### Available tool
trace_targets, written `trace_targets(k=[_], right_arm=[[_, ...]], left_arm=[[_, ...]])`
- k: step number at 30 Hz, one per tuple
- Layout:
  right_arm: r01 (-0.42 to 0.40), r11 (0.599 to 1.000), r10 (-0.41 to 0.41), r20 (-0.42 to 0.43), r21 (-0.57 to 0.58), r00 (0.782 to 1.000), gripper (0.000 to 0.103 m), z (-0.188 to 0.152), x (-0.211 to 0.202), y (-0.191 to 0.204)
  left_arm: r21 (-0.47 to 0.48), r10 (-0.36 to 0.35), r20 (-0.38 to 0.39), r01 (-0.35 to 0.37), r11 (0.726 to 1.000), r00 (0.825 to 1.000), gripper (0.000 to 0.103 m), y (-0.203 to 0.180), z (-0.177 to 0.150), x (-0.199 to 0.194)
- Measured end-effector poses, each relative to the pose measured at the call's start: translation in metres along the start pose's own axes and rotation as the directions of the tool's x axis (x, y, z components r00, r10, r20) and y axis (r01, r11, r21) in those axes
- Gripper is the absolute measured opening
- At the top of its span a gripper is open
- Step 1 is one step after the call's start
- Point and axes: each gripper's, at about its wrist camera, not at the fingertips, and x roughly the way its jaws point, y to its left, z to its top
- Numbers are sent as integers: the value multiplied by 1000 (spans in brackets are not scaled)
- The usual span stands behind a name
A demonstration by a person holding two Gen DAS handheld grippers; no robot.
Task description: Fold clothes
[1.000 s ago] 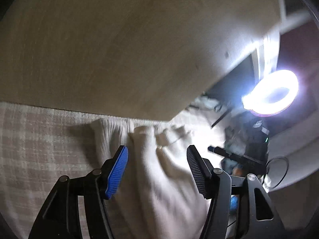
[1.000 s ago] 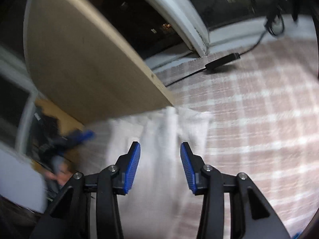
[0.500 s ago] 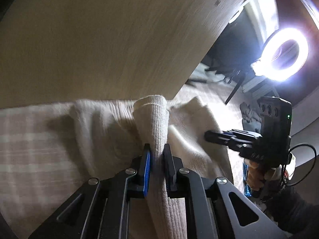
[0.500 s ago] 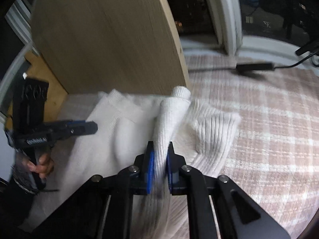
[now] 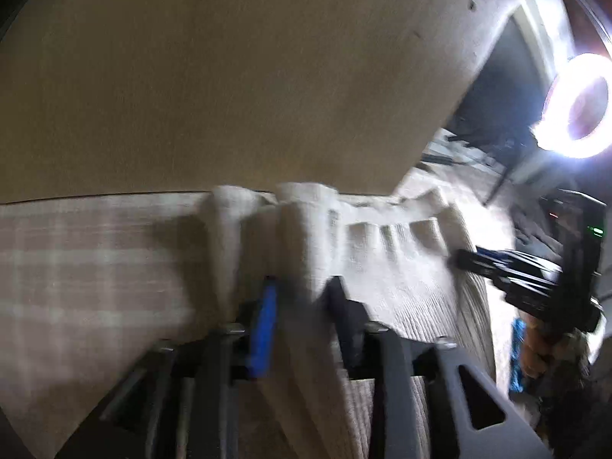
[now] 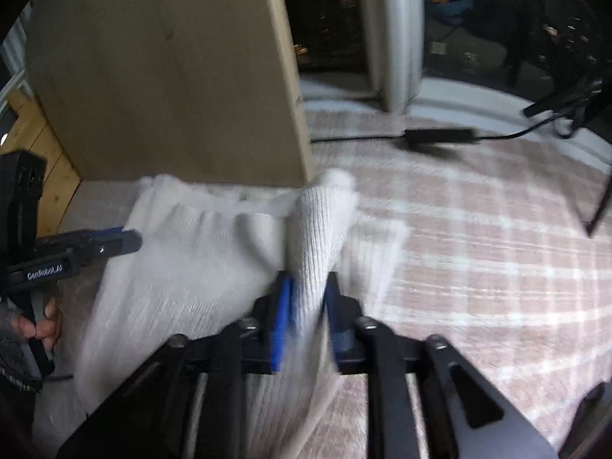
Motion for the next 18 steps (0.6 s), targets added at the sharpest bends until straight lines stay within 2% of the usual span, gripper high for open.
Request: trace_targets(k=[2, 3, 5, 8, 11, 13, 15, 18], right_arm=[[68, 997, -69, 29, 23, 997, 60, 3, -15, -2], [57, 998, -58, 37, 24, 998, 61, 5, -19, 0], [55, 998, -55, 20, 9, 998, 63, 11, -17, 6], [89, 996, -89, -27, -24, 996, 64, 21, -5, 16], [152, 987, -156, -91, -51, 984, 64, 28, 23, 14], [175, 983, -182, -128, -59, 975, 65, 29, 38, 5], [98, 995, -101, -151, -28, 983, 66, 31, 45, -9], [-38, 998, 48, -178, 58, 983, 71, 36, 55, -31]], left_arm=[[-3, 44, 9, -44, 999, 999, 55, -7, 2, -6], [2, 66, 11, -66, 998, 998, 63, -12, 3, -8], [17, 92, -7, -92, 996, 996, 68, -18, 8, 0], [20, 122, -46, -121, 992, 991, 68, -19, 18, 20], [25, 152, -84, -151, 988, 985, 68, -21, 27, 39], [28, 172, -109, -170, 985, 979, 76, -22, 33, 52], [27, 180, -130, -178, 984, 975, 77, -22, 39, 64], [12, 120, -116, -120, 993, 986, 76, -17, 45, 70]])
